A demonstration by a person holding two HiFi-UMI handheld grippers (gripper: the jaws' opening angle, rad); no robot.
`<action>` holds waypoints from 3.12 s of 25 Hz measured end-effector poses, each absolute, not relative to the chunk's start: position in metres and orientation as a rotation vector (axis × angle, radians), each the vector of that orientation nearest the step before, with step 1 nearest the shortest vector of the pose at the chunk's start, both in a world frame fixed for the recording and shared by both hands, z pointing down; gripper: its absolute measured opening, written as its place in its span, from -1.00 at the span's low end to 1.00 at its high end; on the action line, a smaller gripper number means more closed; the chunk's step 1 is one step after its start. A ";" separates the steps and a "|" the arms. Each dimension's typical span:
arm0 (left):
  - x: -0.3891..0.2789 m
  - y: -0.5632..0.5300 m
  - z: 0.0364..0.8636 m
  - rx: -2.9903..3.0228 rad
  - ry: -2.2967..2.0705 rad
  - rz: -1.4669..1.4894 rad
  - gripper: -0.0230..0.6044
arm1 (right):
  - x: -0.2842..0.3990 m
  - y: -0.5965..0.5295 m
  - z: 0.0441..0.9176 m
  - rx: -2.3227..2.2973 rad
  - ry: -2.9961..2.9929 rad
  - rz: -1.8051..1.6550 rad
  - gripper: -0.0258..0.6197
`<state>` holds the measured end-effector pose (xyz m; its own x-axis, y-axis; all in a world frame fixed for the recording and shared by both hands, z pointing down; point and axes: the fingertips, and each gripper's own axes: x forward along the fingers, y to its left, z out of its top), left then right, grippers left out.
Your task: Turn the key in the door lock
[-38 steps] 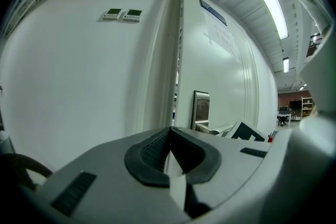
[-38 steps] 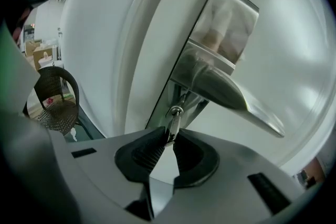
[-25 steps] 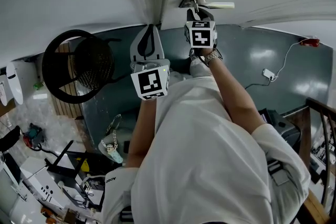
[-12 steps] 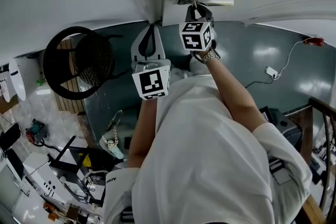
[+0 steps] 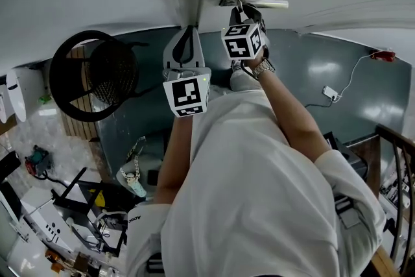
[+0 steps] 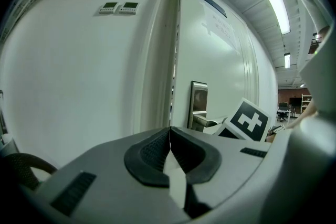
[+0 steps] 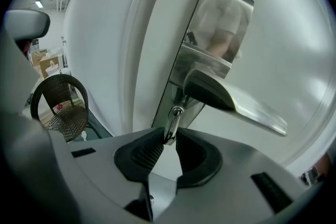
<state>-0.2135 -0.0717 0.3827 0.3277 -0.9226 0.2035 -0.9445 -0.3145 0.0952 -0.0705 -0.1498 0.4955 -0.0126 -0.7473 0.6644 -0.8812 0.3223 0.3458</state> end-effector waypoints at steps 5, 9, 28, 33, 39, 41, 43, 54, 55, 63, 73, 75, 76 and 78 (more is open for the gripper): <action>-0.200 -0.074 0.403 2.383 -1.619 0.263 -0.90 | -0.068 -0.138 0.502 1.427 -1.874 0.328 -0.65; -0.176 -0.077 0.409 2.364 -1.616 0.326 -0.89 | -0.056 -0.126 0.489 1.421 -2.005 0.516 -0.45; -0.051 -0.142 0.475 2.101 -1.863 0.555 -0.50 | 0.056 -0.111 0.441 1.226 -2.273 0.816 -0.45; -0.048 -0.151 0.489 2.017 -1.953 0.604 -0.50 | 0.077 -0.110 0.433 1.180 -2.336 0.779 -0.45; -0.052 -0.156 0.495 1.953 -1.999 0.612 -0.80 | 0.095 -0.113 0.429 1.162 -2.379 0.780 -0.49; -0.052 -0.156 0.497 1.939 -1.997 0.616 -0.81 | 0.099 -0.112 0.431 1.161 -2.375 0.787 -0.59; -0.053 -0.158 0.501 1.928 -1.993 0.607 -0.81 | 0.102 -0.111 0.433 1.162 -2.369 0.796 -0.65; -0.059 -0.159 0.499 1.904 -1.793 0.343 -0.82 | 0.110 -0.111 0.440 1.248 -2.329 0.817 -0.65; -0.059 -0.159 0.498 1.898 -1.773 0.309 -0.81 | 0.109 -0.111 0.439 1.256 -2.327 0.817 -0.65; -0.061 -0.155 0.499 1.781 -1.528 -0.079 -0.84 | 0.086 -0.105 0.437 1.292 -2.312 0.812 -0.65; -0.061 -0.144 0.496 1.560 -1.081 -0.626 -0.84 | 0.071 -0.096 0.433 1.341 -2.294 0.827 -0.65; -0.061 -0.142 0.495 1.505 -0.991 -0.727 -0.84 | 0.071 -0.093 0.432 1.345 -2.295 0.827 -0.65; -0.060 -0.142 0.494 1.493 -0.962 -0.755 -0.84 | 0.070 -0.092 0.432 1.345 -2.294 0.829 -0.65; -0.060 -0.142 0.492 1.475 -0.903 -0.806 -0.84 | 0.067 -0.090 0.434 1.342 -2.292 0.839 -0.65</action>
